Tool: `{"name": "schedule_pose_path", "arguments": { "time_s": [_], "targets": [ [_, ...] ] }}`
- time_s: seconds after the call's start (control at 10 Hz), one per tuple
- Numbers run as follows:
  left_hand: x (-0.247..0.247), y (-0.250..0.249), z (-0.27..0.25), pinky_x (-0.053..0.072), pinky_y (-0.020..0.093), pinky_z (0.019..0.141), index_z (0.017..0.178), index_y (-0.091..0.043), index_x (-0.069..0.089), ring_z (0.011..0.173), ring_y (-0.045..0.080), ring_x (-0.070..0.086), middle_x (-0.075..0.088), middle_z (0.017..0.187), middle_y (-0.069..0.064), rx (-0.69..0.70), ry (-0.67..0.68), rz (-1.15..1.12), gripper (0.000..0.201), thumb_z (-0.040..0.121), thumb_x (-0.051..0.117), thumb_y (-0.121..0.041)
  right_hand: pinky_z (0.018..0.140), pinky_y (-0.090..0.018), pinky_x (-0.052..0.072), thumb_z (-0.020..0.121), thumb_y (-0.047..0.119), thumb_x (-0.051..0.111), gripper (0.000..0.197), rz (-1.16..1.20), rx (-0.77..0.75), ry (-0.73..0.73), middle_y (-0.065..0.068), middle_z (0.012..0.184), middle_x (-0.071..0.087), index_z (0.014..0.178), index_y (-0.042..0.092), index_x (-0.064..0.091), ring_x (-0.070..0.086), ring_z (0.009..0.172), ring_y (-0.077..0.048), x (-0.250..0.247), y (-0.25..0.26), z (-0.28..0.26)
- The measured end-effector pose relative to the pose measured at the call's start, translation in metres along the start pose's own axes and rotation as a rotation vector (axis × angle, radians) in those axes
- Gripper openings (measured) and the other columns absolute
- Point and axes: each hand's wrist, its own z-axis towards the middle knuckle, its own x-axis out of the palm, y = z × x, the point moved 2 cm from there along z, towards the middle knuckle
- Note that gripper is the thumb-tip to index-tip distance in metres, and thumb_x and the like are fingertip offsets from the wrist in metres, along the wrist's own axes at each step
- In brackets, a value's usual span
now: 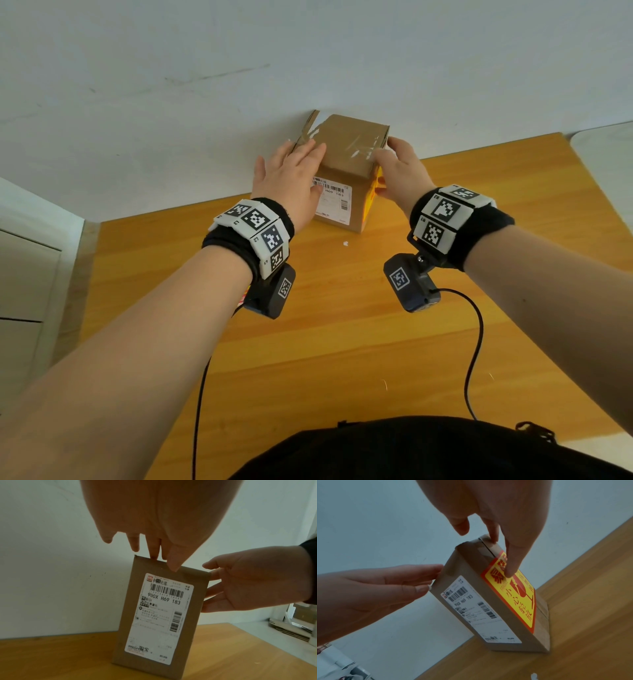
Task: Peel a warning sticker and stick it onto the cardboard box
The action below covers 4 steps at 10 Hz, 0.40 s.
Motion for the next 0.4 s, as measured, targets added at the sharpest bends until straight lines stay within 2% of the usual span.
{"name": "schedule_pose_path", "arguments": {
  "time_s": [0.1,0.2,0.4],
  "targets": [
    [-0.003,-0.004,-0.002,0.009,0.051,0.119,0.150,-0.027,0.016,0.148,0.022,0.010,0.015,0.159,-0.006,0.028,-0.044,-0.013,0.060,0.095,0.043,-0.029,0.103,-0.045,0.045,0.094,0.030,0.037,0.049,-0.021,0.001,-0.024,-0.006,0.130,0.051,0.142,0.017,0.034,0.051,0.120,-0.027,-0.007,0.001,-0.001],
    [-0.007,-0.007,-0.005,0.013,0.049,0.120,0.149,-0.025,0.019,0.147,0.022,0.014,0.017,0.159,-0.005,0.053,-0.059,-0.044,0.058,0.096,0.043,-0.026,0.102,-0.045,0.046,0.095,0.029,0.036,0.048,-0.041,0.002,-0.043,-0.010,0.134,0.050,0.141,0.016,0.036,0.053,0.120,-0.028,-0.013,0.000,-0.006],
    [-0.013,-0.015,-0.016,0.022,0.043,0.118,0.147,-0.020,0.028,0.143,0.020,0.027,0.030,0.155,0.001,0.071,-0.109,-0.075,0.053,0.096,0.042,-0.023,0.093,-0.043,0.053,0.095,0.022,0.038,0.040,-0.012,-0.024,-0.073,-0.007,0.104,0.059,0.132,0.011,0.045,0.061,0.091,-0.022,-0.022,-0.001,-0.018]
  ]
}}
